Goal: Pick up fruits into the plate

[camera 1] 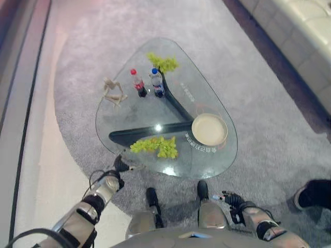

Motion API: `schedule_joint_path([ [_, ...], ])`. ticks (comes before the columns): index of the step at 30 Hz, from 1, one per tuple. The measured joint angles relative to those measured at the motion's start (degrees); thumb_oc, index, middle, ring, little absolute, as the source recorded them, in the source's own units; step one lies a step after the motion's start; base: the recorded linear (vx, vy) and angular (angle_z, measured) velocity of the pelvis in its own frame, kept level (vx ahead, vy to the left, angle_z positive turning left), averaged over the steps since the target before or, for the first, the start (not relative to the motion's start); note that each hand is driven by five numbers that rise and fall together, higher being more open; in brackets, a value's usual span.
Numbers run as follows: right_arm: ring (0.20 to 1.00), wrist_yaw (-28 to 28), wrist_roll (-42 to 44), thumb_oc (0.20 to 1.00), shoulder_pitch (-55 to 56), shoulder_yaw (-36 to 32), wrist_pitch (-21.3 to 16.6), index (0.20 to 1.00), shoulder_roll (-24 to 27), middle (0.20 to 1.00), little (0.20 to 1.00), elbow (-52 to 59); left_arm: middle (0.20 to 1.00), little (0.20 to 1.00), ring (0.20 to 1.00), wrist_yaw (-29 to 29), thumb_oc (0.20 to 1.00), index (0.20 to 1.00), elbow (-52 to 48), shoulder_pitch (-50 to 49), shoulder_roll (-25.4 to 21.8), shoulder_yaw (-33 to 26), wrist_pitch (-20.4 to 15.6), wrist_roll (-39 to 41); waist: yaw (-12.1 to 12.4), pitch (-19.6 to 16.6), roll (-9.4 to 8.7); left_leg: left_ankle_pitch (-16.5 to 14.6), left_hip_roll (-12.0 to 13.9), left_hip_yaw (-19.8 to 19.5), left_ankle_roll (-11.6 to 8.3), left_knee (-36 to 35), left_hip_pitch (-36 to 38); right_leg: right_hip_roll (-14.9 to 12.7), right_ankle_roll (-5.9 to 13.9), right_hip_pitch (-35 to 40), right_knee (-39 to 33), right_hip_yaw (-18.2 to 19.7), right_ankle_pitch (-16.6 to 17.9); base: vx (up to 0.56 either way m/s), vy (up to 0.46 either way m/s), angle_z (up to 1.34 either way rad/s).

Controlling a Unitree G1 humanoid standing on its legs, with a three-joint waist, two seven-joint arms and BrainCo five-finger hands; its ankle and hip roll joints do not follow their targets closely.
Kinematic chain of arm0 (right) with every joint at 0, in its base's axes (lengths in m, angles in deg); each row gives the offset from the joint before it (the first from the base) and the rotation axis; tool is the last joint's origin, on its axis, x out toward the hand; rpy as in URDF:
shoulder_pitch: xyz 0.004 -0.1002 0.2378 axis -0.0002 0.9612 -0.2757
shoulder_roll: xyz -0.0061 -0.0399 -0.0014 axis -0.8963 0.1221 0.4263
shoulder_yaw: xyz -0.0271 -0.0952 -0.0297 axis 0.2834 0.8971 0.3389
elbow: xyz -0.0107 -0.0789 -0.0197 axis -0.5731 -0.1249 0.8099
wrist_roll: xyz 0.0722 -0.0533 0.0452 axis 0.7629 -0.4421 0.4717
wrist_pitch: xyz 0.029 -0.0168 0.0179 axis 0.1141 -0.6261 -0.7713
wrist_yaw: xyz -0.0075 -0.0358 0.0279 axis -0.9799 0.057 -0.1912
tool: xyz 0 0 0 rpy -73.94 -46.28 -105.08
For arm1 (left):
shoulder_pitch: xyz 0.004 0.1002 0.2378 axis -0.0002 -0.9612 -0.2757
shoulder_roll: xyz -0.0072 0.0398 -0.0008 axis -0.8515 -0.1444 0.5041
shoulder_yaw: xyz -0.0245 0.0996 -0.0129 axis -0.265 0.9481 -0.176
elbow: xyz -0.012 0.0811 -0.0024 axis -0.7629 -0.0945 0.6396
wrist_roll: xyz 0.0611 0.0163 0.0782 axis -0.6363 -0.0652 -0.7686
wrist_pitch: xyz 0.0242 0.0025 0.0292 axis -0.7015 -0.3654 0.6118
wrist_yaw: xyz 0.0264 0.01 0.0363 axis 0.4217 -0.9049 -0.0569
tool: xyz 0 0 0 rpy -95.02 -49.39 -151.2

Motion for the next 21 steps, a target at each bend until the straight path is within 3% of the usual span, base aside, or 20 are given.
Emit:
schedule_joint_path([
  [5, 1.0, 0.03, 1.96, 1.0, -5.62, 0.45, -1.33, 1.0, 1.23, 1.0, 1.0, 0.85, 1.0, 1.0, 1.0, 1.28, 1.0, 1.0, -1.74, 9.68, -4.31, 2.42, 1.15, -2.19, -0.9, 6.6, 0.72, 0.92, 0.04, 0.81, 0.02, 0.02, -3.58, 0.21, -0.07, -4.08, 0.03, 0.86, 1.46, -0.13, -0.009, -0.11],
  [7, 1.0, 0.05, 3.86, 1.0, -7.73, 0.62, -1.84, 1.0, 1.19, 1.0, 1.0, 1.56, 1.0, 1.0, 1.0, 1.22, 1.0, 1.0, -1.53, 14.77, -5.77, 4.21, 3.25, -4.19, -1.75, 10.09, 0.78, 1.07, 0.14, 0.83, -0.02, 0.02, -3.9, 0.4, -0.15, -4.49, 0.03, 0.98, 1.57, -0.1, -0.048, -0.04],
  [12, 1.0, 0.31, 8.03, 1.0, -10.87, 2.09, -2.46, 1.0, 1.03, 1.0, 1.0, 2.38, 1.0, 1.0, 1.0, 0.92, 1.0, 1.0, 3.36, 21.98, -5.88, 7.45, 7.37, -8.33, -3.23, 11.53, 0.56, 1.24, 0.36, 1.61, -0.25, 0.04, -6.31, 0.73, -0.36, -7.49, 0.42, 1.78, 1.79, -0.08, -0.09, -0.09],
  [21, 1.0, 1.89, 12.44, 1.0, -14.6, 3.38, -3.37, 1.0, 0.61, 1.0, 1.0, 5.3, 1.0, 1.0, 1.0, -0.71, 1.0, 1.0, 10.78, 29.8, -4.02, 12.64, 10.91, -11.63, -5.38, 11.67, 0.19, 1.68, 0.92, 3.63, -0.33, 0.04, -12.7, 1.52, -0.38, -16.64, 3.56, 3.71, 1.8, -0.06, -0.064, -0.13],
])
